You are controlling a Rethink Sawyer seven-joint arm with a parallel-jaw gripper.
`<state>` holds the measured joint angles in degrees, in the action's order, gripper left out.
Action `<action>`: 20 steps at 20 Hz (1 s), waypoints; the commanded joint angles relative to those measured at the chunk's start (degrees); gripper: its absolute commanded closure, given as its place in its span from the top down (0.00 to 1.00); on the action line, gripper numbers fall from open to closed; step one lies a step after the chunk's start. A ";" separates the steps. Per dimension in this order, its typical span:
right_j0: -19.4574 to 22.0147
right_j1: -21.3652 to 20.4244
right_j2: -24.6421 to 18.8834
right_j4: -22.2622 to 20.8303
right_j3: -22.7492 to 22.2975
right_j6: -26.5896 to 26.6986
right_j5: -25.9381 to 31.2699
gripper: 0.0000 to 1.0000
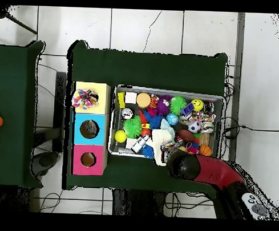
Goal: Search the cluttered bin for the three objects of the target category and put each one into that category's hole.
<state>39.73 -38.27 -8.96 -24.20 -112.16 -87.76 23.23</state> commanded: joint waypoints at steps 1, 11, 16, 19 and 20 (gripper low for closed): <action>-0.99 0.21 1.39 -1.64 -4.62 -6.76 -1.61 0.00; -1.60 -0.70 0.82 -2.02 -3.04 -5.14 -2.15 1.00; -1.55 -0.52 0.03 -0.41 -1.96 -3.47 2.76 1.00; -1.77 -0.70 -0.24 -0.21 -1.60 -3.43 2.84 1.00; -1.83 0.36 -0.45 -0.46 -0.81 -3.38 2.19 1.00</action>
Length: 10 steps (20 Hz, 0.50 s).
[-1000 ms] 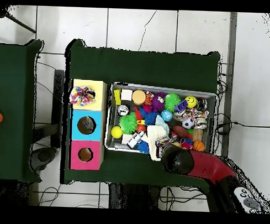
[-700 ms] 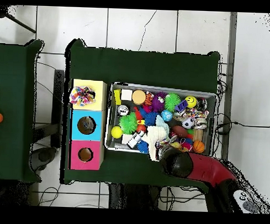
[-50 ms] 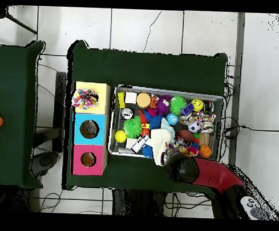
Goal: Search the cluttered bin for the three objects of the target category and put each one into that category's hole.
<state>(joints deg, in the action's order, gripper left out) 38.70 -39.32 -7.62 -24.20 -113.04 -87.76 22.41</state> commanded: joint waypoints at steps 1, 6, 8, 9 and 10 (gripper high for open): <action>-0.86 2.49 -2.00 -0.72 0.85 -3.33 2.36 1.00; 1.58 4.62 -2.35 -2.64 5.58 1.14 4.13 1.00; 3.51 3.71 -3.31 -2.75 7.41 5.06 7.91 1.00; 4.09 3.02 -3.69 -2.75 8.28 6.70 9.68 1.00; 4.67 2.34 -4.06 -2.76 9.15 8.34 11.46 1.00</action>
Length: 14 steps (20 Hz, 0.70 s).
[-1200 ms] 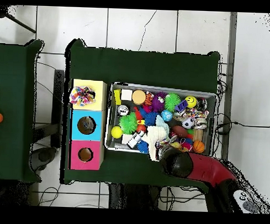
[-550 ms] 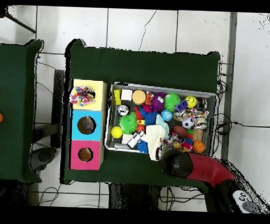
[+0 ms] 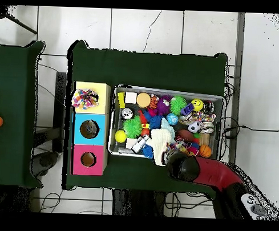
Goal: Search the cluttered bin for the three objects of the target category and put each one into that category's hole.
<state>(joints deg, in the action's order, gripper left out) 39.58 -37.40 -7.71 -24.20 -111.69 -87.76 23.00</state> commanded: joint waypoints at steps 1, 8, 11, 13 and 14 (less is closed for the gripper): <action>4.27 -0.42 -4.29 -2.73 8.31 9.54 12.35 1.00; 7.13 -1.84 -6.99 -3.94 10.58 12.80 17.21 1.00; 7.88 -1.95 -8.14 -4.42 10.39 12.14 17.86 1.00; 8.31 -1.98 -8.83 -4.78 10.30 11.66 18.20 1.00; 8.53 -1.62 -9.07 -5.00 10.28 11.35 17.87 1.00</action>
<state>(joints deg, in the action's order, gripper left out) 47.32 -39.11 -10.08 -25.85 -106.78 -87.76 37.08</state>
